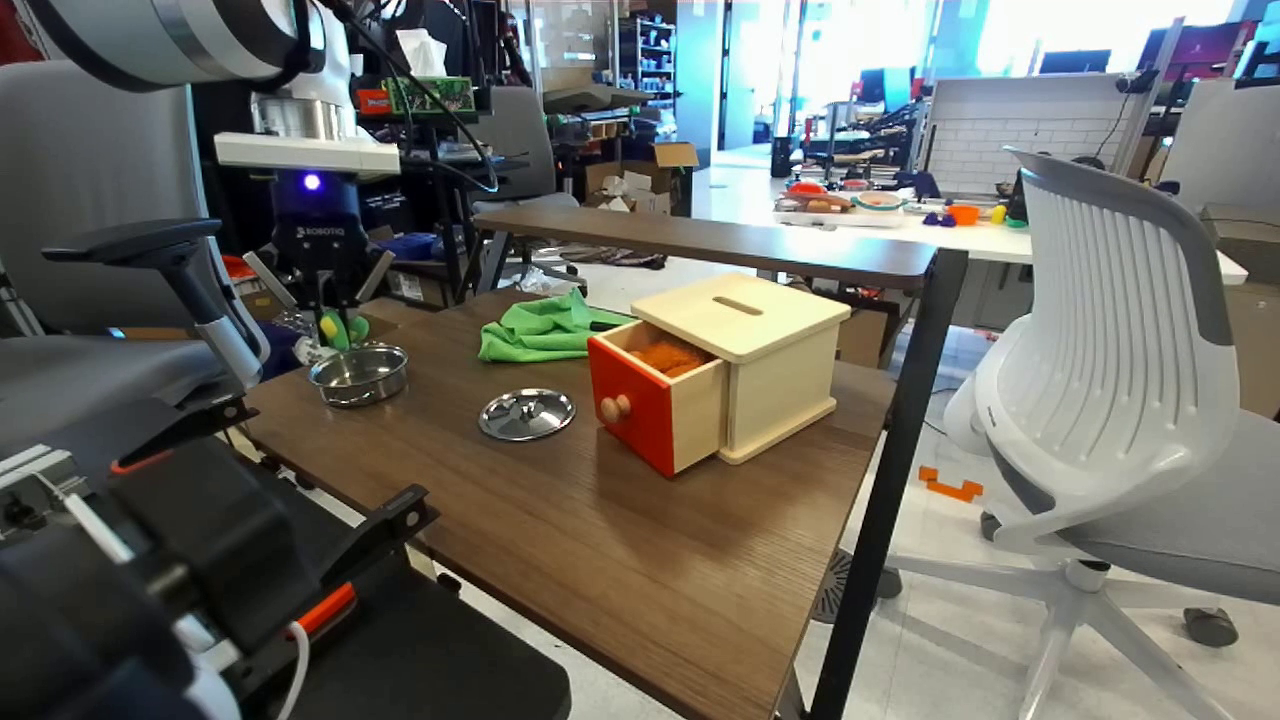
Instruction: Put the green plush toy in the silver pot.
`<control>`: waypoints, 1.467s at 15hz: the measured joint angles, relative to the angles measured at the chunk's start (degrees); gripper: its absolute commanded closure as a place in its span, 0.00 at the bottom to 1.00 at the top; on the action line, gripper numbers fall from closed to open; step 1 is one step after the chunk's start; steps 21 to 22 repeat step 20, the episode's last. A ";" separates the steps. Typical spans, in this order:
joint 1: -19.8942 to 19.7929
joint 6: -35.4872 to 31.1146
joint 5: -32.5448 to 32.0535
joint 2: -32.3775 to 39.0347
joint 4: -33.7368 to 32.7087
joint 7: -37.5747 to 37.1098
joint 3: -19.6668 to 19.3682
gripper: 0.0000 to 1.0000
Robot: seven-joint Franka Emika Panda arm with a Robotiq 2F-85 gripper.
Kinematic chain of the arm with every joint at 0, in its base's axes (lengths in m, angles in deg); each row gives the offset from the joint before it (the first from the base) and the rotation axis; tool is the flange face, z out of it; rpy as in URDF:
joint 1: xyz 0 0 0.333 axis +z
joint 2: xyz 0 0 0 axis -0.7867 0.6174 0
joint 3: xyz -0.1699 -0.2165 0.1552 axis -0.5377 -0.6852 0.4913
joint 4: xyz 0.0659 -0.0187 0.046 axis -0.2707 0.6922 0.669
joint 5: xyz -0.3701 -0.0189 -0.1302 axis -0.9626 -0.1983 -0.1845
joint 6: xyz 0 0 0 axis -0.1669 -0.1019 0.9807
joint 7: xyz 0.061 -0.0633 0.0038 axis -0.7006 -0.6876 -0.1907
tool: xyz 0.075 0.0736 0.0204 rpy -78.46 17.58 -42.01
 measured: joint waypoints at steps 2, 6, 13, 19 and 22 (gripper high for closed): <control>-0.15 0.06 0.00 0.14 0.00 -1.01 -0.64 0.96; -0.91 0.08 0.00 1.14 -0.38 -1.14 -1.03 0.44; -1.02 0.13 -0.06 2.77 -1.65 -0.77 -0.99 0.00; -0.65 -0.16 -0.97 1.98 -3.07 -1.54 -0.98 0.00; -0.50 -0.21 -1.19 1.20 -3.05 -1.92 -0.98 0.00</control>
